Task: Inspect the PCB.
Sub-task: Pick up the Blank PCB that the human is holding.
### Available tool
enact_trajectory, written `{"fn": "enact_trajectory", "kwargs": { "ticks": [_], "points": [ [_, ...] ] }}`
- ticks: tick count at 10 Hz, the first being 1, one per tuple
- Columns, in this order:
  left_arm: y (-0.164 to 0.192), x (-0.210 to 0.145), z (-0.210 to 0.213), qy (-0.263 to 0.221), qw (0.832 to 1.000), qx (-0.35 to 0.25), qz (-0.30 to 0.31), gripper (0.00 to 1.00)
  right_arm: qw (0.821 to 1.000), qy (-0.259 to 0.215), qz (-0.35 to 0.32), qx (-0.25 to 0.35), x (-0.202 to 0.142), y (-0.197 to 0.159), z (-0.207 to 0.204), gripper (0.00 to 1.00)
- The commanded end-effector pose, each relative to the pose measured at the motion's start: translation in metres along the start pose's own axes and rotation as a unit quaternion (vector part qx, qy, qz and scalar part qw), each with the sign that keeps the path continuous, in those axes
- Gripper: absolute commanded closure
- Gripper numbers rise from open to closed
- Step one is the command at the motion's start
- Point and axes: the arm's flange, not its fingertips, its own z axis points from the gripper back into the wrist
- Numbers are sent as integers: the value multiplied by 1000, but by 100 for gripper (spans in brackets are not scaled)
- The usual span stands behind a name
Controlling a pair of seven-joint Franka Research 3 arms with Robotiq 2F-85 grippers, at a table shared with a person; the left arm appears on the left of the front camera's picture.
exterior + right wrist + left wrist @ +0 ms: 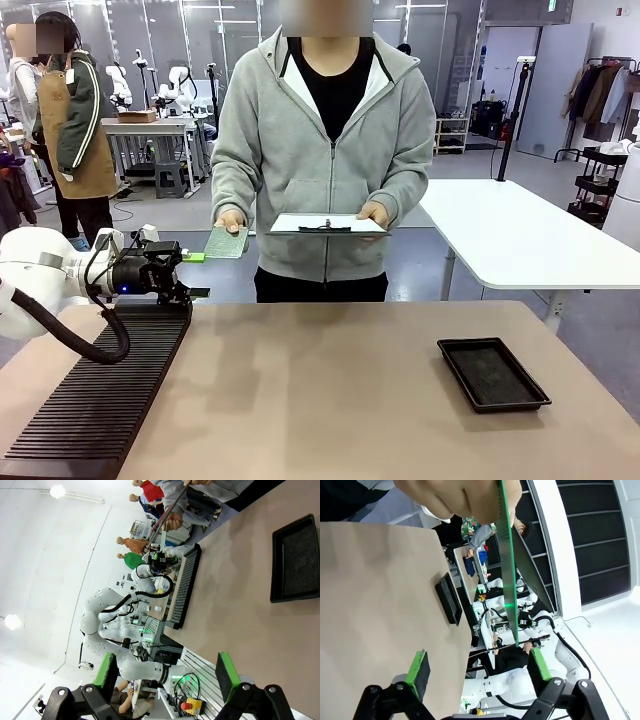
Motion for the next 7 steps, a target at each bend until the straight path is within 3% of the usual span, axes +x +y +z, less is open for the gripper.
{"fn": "enact_trajectory", "kwargs": {
  "ticks": [1, 6, 7],
  "points": [
    [1, 2, -2, -9, 1000, 3, 1, 0, 1000, -2, 5, 4, 1, 2, 1, 0],
    [0, 0, 0, 0, 1000, 0, 0, 0, 1000, -2, 5, 4, 1, 2, 1, 0],
    [-29, -19, 6, 4, 997, -64, 48, 0, 1000, -2, 5, 4, 1, 2, 1, 0]
  ]
}}
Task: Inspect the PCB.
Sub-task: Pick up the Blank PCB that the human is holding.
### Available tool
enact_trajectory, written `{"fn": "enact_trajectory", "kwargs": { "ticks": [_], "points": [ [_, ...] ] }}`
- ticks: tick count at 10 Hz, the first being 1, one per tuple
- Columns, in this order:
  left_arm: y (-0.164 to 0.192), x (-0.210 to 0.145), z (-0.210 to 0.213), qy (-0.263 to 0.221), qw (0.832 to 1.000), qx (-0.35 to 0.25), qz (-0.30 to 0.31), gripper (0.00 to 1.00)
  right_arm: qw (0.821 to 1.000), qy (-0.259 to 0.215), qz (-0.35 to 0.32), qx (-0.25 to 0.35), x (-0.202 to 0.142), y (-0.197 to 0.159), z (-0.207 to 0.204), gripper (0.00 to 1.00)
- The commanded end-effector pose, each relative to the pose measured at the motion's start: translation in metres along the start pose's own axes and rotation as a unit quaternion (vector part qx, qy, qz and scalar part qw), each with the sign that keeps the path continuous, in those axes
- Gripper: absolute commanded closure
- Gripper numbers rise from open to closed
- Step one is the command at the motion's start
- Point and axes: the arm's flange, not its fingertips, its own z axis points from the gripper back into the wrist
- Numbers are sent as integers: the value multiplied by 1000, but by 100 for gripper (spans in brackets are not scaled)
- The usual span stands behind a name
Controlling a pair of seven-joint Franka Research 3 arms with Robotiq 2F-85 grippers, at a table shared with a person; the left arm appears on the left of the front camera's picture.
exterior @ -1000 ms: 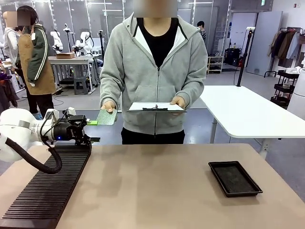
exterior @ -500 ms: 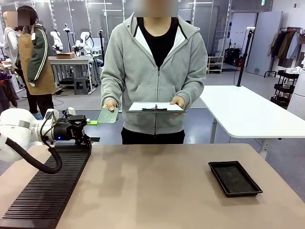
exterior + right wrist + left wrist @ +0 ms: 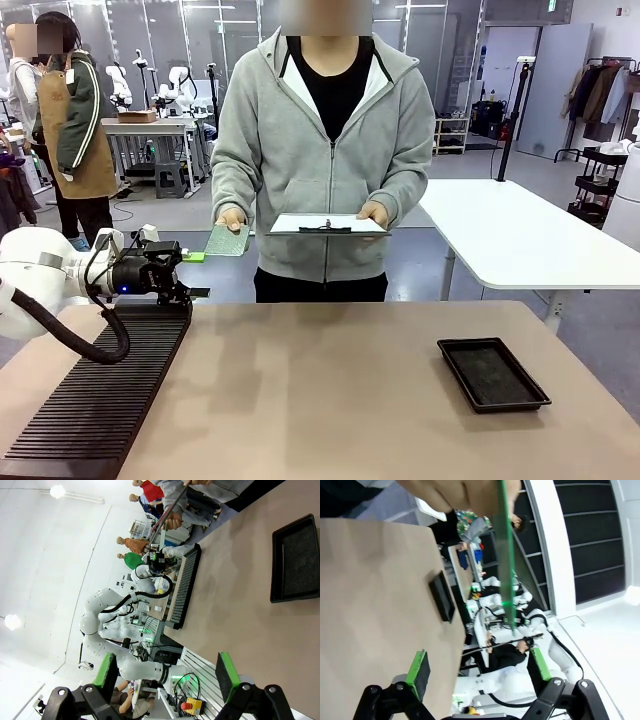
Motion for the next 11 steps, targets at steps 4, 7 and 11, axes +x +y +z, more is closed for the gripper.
{"fn": "enact_trajectory", "kwargs": {
  "ticks": [4, 7, 11],
  "points": [
    [-110, -132, 66, 26, 999, -14, 26, 0, 1000, -2, 5, 4, 1, 2, 1, 0],
    [-143, -198, 119, 48, 999, 17, 9, 0, 1000, -2, 5, 4, 1, 2, 1, 0],
    [-143, -265, 152, 1, 1000, 6, 13, 0, 1000, -2, 5, 4, 1, 2, 1, 0]
  ]
}}
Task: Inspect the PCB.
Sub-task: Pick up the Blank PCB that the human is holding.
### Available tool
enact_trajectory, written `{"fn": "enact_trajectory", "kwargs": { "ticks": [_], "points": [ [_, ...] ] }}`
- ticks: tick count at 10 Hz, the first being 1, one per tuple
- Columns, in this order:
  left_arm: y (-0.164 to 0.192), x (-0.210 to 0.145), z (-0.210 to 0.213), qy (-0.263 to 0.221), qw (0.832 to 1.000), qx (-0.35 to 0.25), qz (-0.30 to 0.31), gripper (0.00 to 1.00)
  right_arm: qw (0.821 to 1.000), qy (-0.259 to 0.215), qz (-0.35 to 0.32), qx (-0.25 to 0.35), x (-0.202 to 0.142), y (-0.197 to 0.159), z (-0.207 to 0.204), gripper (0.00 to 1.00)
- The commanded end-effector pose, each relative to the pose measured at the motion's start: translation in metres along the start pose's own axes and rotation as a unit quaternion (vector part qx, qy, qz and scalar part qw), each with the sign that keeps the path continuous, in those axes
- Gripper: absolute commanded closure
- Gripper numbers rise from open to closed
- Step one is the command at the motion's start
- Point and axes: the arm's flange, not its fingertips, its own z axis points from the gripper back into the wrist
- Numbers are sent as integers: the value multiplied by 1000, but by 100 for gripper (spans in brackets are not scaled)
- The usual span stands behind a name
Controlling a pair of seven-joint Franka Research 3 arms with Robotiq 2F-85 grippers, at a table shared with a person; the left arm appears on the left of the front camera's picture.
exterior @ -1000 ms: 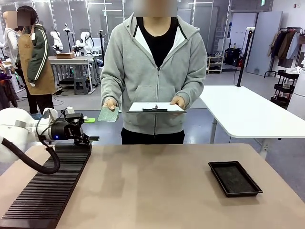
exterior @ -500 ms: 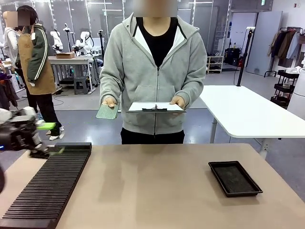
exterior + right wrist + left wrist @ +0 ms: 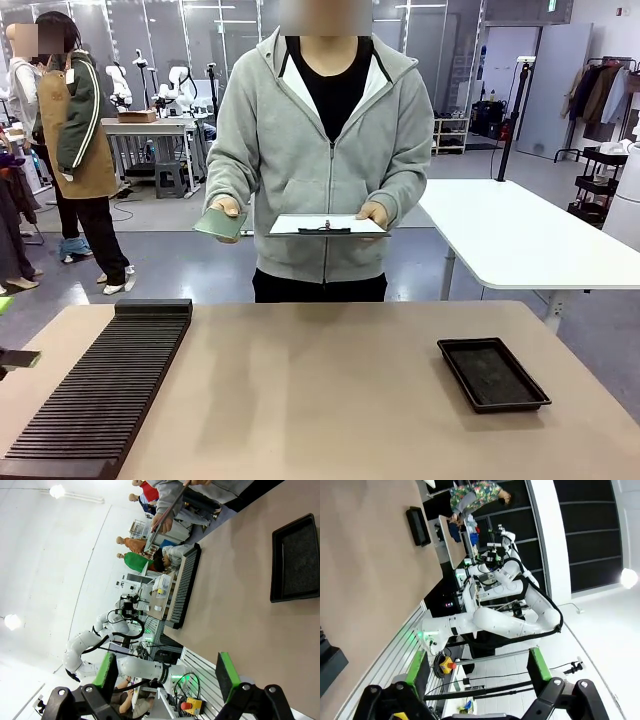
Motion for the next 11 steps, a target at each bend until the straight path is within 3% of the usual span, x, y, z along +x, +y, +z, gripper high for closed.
{"fn": "enact_trajectory", "kwargs": {
  "ticks": [1, 11],
  "points": [
    [-2, 6, -9, 15, 1000, 1, -4, 0, 1000, -3, 5, 4, 1, 2, 1, 0],
    [-2, 6, -9, 15, 1000, 1, -4, 0, 1000, -3, 5, 4, 1, 2, 1, 0]
  ]
}}
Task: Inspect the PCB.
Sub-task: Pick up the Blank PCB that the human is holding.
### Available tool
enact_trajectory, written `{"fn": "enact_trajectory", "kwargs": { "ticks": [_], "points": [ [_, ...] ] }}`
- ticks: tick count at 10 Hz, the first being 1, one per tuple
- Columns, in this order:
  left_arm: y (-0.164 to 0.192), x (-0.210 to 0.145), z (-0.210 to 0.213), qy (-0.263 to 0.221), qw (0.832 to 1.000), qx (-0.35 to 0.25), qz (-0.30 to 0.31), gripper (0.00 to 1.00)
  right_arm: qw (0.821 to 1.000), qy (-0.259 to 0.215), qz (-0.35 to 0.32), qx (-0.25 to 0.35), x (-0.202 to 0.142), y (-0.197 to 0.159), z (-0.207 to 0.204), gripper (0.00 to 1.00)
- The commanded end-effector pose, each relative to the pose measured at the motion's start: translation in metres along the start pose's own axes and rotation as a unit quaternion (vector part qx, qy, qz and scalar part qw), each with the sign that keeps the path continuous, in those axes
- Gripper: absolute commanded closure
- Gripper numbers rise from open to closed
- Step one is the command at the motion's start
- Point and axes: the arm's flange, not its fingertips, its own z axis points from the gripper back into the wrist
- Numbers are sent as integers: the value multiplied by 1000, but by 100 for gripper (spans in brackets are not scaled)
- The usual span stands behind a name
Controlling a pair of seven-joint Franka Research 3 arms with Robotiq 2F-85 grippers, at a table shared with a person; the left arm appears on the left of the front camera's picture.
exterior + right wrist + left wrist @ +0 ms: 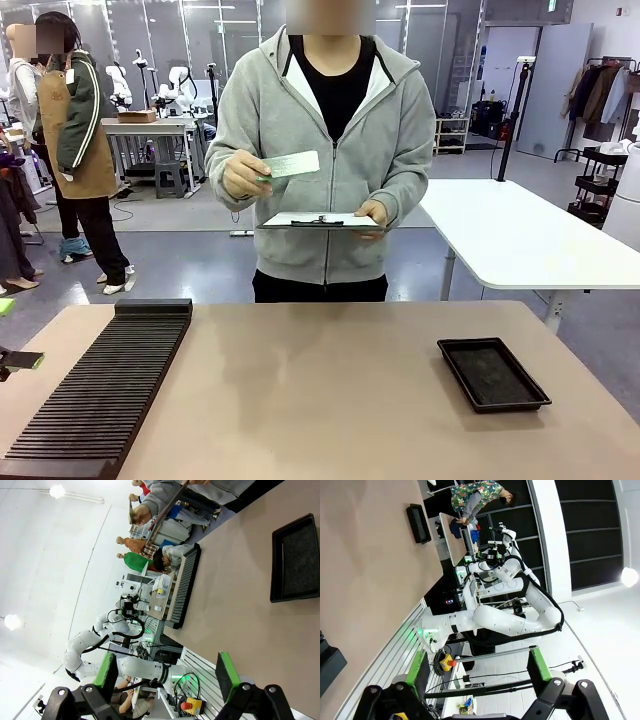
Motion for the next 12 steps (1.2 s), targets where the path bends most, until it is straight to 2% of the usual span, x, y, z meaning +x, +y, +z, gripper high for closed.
{"fn": "enact_trajectory", "kwargs": {
  "ticks": [1, 12],
  "points": [
    [-2, 4, -1, 1, 1000, 0, -5, 0, 1000, -2, 5, 4, 1, 2, 1, 0],
    [-2, 4, -1, 1, 1000, 0, -5, 0, 1000, -2, 5, 4, 1, 2, 1, 0]
  ]
}}
